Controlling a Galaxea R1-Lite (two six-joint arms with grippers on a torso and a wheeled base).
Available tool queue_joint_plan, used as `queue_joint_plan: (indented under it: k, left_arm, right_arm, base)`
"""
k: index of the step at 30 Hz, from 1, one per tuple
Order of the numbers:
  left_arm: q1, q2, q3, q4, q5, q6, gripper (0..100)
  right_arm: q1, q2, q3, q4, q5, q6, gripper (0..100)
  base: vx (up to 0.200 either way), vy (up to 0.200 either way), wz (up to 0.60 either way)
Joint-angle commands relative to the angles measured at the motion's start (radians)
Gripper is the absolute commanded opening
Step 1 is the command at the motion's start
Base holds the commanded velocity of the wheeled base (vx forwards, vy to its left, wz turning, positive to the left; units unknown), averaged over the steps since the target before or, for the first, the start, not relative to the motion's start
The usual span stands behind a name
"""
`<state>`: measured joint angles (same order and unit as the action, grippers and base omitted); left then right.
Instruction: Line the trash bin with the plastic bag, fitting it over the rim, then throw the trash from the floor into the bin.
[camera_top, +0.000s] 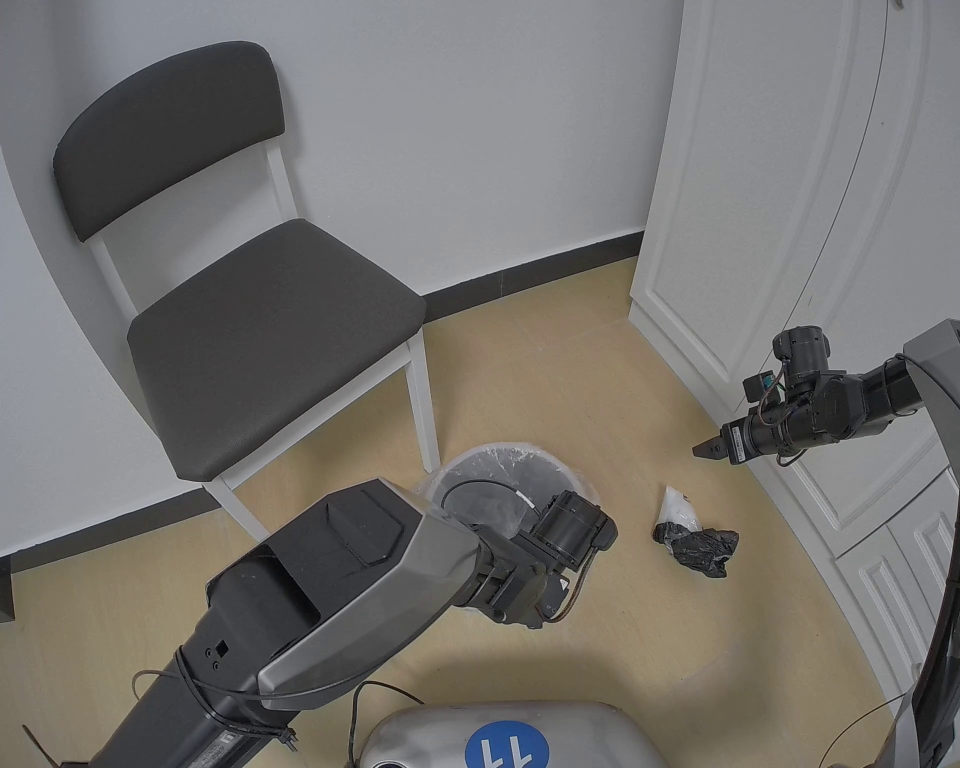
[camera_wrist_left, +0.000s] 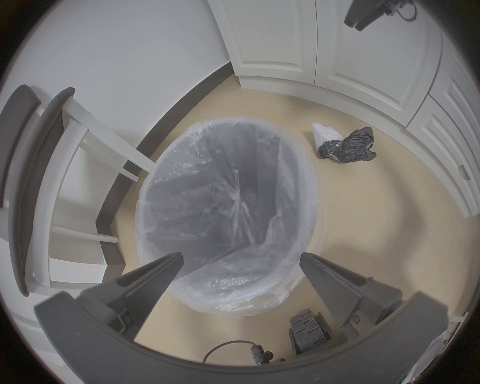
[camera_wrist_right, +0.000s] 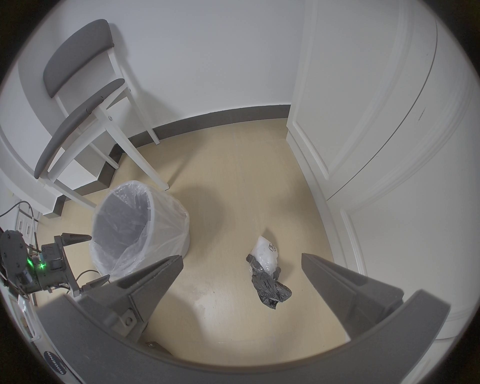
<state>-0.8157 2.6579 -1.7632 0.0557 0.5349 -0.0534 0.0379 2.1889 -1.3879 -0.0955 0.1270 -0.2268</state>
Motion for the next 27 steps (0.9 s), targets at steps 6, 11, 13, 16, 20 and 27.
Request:
queue_joint_plan:
  k: [6, 11, 13, 16, 20, 27]
  left_arm:
    - [-0.002, 0.010, 0.016, -0.008, 0.000, 0.001, 100]
    - [-0.002, 0.028, 0.008, -0.008, -0.001, 0.003, 100]
    - [-0.002, 0.034, 0.007, -0.008, -0.001, 0.003, 100]
    - [0.000, 0.037, -0.004, -0.007, -0.010, 0.004, 100]
    - [0.006, 0.060, -0.061, 0.007, -0.015, 0.007, 100]
    - [0.006, 0.088, -0.140, 0.072, -0.015, 0.000, 100]
  right_arm:
    - [0.000, -0.003, 0.001, 0.000, 0.000, 0.000, 100]
    - [0.000, -0.003, 0.003, -0.001, 0.000, 0.000, 100]
    - [0.000, -0.003, 0.003, -0.001, 0.000, 0.000, 100]
    - [0.000, -0.003, 0.004, -0.001, 0.000, 0.000, 100]
    - [0.000, -0.003, 0.004, -0.001, 0.000, -0.002, 100]
    - [0.000, -0.006, 0.007, -0.001, 0.000, 0.000, 100]
  base:
    - [0.000, 0.000, 0.00]
    - [0.000, 0.000, 0.00]
    - [0.000, 0.000, 0.00]
    - [0.000, 0.000, 0.00]
    - [0.000, 0.000, 0.00]
    - [0.000, 0.000, 0.00]
